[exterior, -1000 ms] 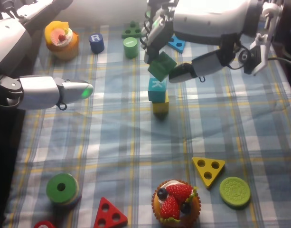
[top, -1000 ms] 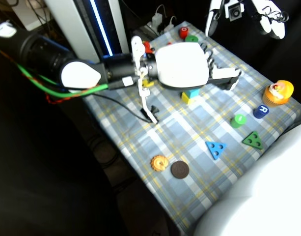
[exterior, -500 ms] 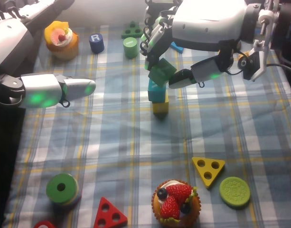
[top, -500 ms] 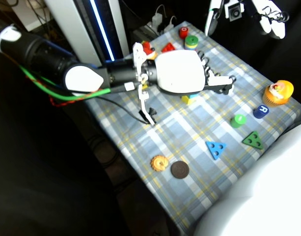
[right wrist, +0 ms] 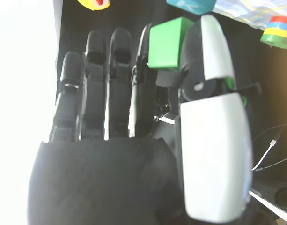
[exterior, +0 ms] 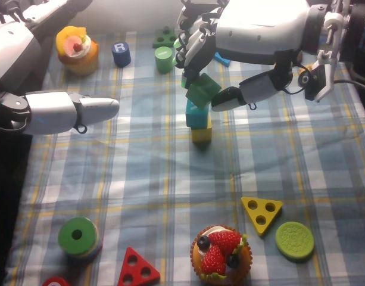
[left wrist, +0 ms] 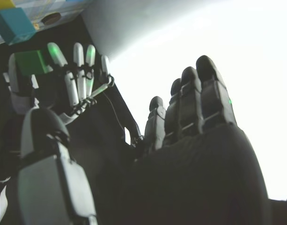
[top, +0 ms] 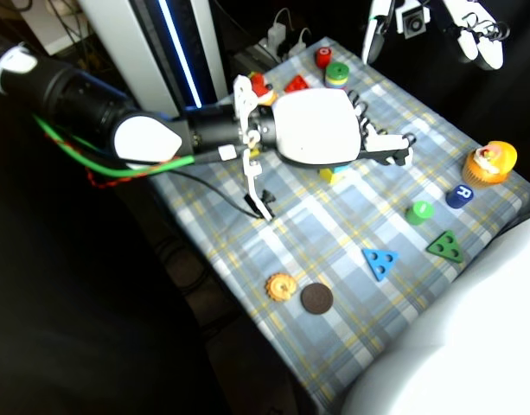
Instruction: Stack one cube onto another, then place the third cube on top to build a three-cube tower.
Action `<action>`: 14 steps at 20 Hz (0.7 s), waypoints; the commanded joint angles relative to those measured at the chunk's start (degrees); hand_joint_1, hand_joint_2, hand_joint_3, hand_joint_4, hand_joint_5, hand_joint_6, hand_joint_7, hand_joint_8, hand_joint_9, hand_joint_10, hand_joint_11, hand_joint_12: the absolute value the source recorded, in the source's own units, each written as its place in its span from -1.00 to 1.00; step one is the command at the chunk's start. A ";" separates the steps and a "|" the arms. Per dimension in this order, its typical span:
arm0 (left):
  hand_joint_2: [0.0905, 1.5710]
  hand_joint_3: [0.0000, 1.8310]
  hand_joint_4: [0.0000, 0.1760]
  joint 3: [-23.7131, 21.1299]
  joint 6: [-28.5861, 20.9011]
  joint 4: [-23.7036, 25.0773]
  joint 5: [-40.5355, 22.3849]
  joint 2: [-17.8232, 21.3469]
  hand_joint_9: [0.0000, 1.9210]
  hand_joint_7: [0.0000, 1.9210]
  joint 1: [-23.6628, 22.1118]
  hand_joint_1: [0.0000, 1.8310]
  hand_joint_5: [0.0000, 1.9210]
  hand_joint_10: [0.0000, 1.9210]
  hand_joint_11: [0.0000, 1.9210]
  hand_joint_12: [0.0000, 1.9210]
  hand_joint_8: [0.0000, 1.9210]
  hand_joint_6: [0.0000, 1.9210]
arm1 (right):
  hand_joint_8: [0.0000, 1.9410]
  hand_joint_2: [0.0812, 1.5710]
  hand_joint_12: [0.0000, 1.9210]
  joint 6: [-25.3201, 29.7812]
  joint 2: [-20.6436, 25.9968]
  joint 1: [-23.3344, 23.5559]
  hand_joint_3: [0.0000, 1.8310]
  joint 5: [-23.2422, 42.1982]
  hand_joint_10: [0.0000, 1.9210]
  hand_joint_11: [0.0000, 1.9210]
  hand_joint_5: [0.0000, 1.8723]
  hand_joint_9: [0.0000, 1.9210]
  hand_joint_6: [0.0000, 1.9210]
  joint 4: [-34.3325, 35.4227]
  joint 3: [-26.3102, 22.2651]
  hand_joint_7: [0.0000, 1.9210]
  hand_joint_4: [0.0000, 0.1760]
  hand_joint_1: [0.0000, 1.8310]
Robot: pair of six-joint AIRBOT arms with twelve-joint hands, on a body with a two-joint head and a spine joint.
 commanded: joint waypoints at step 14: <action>-0.01 -1.00 1.00 0.66 -0.31 1.74 -6.28 -0.64 -0.85 -0.86 -1.19 -0.17 -0.84 -1.00 -1.00 -0.44 -1.00 -1.00 | -0.99 0.37 0.12 0.83 -0.22 0.40 -1.00 5.66 -0.99 -1.00 0.07 -0.34 -0.03 2.21 -0.28 -0.14 -1.00 0.27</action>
